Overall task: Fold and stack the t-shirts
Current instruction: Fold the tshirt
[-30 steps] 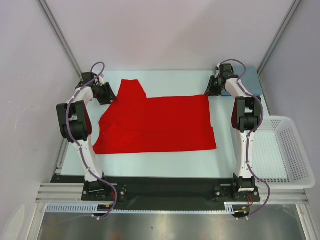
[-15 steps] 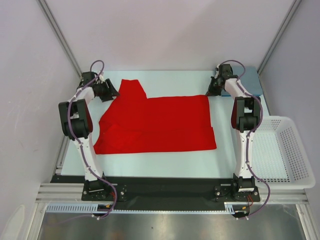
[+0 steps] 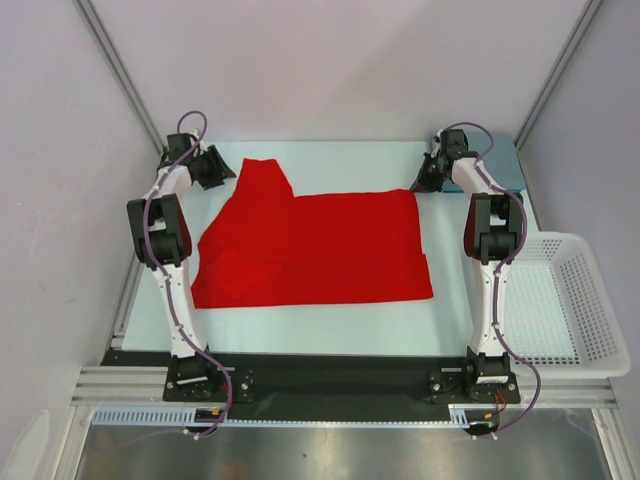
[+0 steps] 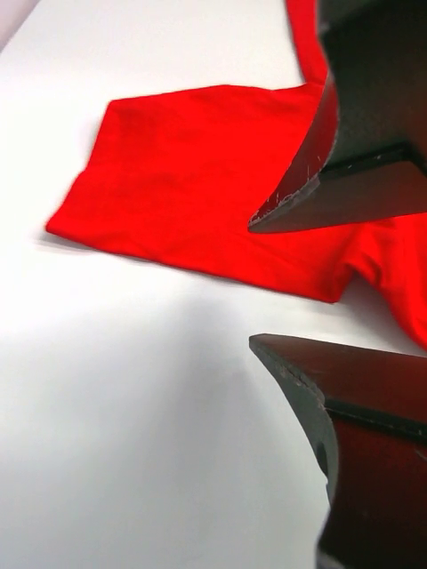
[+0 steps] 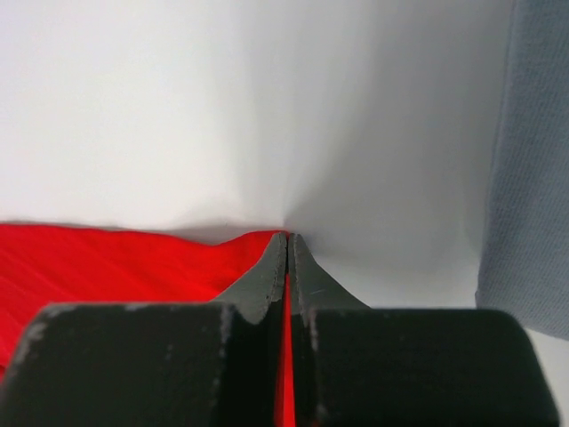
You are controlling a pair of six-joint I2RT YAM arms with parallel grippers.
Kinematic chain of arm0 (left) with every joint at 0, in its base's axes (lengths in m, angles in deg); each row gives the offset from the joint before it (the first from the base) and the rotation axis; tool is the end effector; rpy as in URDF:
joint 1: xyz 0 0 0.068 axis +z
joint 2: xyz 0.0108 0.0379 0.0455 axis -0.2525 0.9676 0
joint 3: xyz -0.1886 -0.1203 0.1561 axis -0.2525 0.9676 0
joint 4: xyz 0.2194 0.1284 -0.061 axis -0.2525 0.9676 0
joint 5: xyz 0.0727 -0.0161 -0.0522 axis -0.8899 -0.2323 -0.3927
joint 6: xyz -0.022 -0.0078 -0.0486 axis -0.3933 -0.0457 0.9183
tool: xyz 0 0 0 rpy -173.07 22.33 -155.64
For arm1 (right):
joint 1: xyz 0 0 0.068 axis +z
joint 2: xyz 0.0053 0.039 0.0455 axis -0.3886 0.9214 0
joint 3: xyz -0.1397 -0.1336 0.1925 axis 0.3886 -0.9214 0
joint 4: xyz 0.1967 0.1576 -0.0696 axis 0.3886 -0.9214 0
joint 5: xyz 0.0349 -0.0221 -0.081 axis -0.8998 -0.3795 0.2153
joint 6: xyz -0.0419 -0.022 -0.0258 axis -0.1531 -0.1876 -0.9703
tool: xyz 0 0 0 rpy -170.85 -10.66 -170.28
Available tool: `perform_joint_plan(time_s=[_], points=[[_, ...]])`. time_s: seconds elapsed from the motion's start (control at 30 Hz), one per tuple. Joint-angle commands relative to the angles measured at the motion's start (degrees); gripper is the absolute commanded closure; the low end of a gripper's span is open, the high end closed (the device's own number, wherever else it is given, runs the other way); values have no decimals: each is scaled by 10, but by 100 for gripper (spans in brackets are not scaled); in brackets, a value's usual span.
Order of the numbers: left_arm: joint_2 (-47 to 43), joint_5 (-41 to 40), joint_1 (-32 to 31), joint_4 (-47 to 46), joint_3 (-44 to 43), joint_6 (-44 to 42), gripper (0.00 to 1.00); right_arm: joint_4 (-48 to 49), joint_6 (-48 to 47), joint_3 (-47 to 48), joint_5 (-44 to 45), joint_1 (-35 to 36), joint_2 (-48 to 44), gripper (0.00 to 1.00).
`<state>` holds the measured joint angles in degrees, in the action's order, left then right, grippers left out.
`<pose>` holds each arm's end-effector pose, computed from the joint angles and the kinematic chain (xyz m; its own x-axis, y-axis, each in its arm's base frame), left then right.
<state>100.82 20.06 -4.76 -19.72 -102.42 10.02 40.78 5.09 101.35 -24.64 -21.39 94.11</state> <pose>0.5289 0.0778 0.1629 -0.7022 -0.4263 -0.5702 -0.1211 0.8607 -0.4945 0.5366 0.0249 0.1537 -0.8367 0.2736 -0.4745 0.0571 0.9051 0.4213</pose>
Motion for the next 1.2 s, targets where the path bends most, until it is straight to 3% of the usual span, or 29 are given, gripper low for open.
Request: perform_joint_plan(time_s=[0.0, 0.33, 0.57, 0.7, 0.9, 1.17], points=[[16, -6, -4, 16, -44, -3, 45, 10, 6, 2, -12, 0, 5, 100], [36, -38, -43, 51, -67, -53, 53, 14, 10, -1, -15, 2, 5, 100], [56, -200, -85, 129, -125, -105, 52, 19, 18, 0, -22, 0, 1, 100], [69, -259, -94, 160, -140, -122, 59, 24, 23, -1, -24, 1, 0, 100], [90, -285, -120, 193, -148, -129, 61, 30, 20, -12, -24, 0, -9, 100], [105, -279, -126, 191, -163, -123, 74, 45, 24, -47, -23, -2, -26, 100]])
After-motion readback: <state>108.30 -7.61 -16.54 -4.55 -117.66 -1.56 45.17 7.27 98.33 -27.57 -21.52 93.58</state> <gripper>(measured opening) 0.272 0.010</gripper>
